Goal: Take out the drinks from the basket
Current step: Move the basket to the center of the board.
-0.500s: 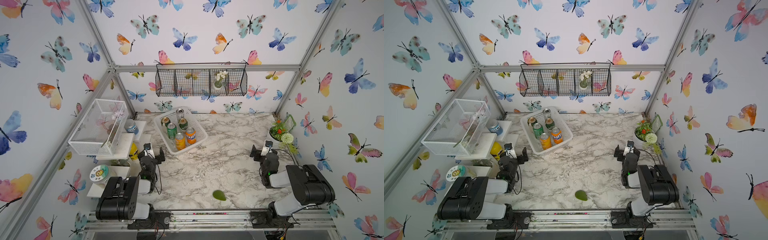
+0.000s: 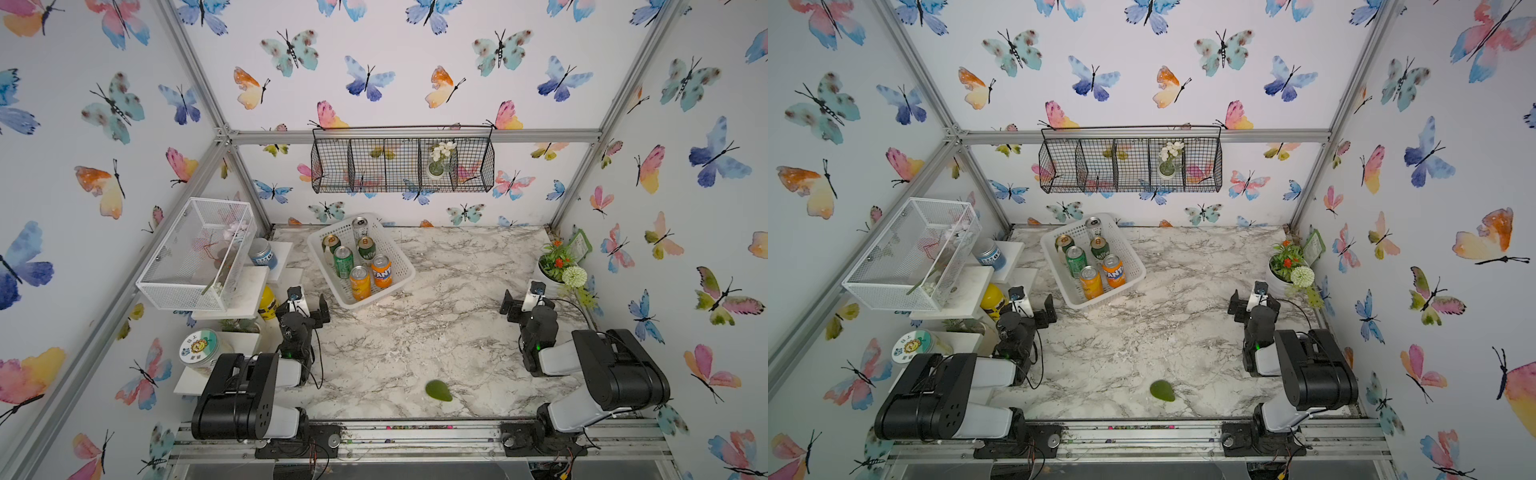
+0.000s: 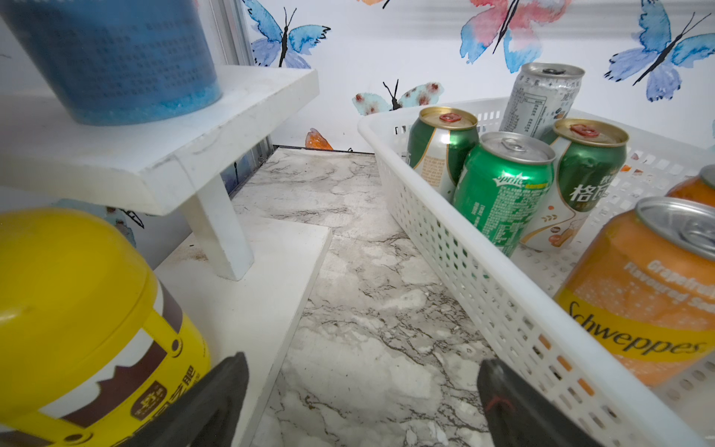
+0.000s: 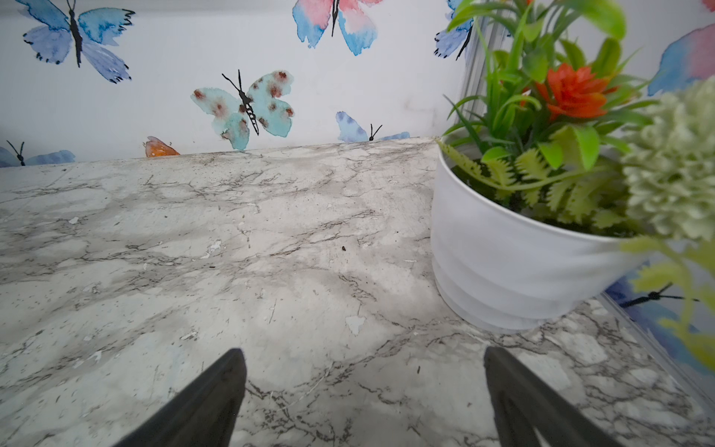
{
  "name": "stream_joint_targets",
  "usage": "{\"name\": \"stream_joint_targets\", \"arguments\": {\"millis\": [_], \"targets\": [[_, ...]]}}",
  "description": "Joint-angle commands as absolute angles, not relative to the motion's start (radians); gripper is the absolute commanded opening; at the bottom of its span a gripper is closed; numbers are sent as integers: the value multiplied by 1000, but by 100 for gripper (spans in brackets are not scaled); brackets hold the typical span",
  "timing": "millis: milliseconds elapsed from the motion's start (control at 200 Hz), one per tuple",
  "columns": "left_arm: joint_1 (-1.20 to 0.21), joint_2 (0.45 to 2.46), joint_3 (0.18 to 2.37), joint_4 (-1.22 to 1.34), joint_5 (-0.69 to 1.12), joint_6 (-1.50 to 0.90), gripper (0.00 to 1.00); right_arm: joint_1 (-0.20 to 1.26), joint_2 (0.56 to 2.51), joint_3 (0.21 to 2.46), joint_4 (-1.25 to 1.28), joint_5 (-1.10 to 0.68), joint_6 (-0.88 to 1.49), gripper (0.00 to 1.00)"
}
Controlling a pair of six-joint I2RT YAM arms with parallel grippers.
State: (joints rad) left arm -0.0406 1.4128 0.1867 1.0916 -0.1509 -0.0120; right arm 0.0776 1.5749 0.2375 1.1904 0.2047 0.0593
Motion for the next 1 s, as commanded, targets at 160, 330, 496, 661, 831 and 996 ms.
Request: {"name": "stream_joint_targets", "arguments": {"millis": [160, 330, 496, 661, 831, 996], "targets": [[-41, 1406, 202, 1086, -130, -17, 99, 74, 1566, 244, 1193, 187, 55, 99], [-42, 1407, 202, 1086, -131, -17, 99, 74, 1568, 250, 1185, 192, 56, 99], [-42, 1403, 200, 1089, -131, -17, 99, 74, 1561, 243, 1205, 185, 49, 99], [-39, 1342, 369, 756, -170, -38, 99, 74, 1471, 443, 730, 199, 97, 99], [-39, 1268, 398, 690, -196, -55, 99, 76, 1490, 553, 559, 197, 160, 99], [-40, 1193, 429, 692, -222, -123, 99, 75, 1448, 572, 517, 355, 239, 99]]}}
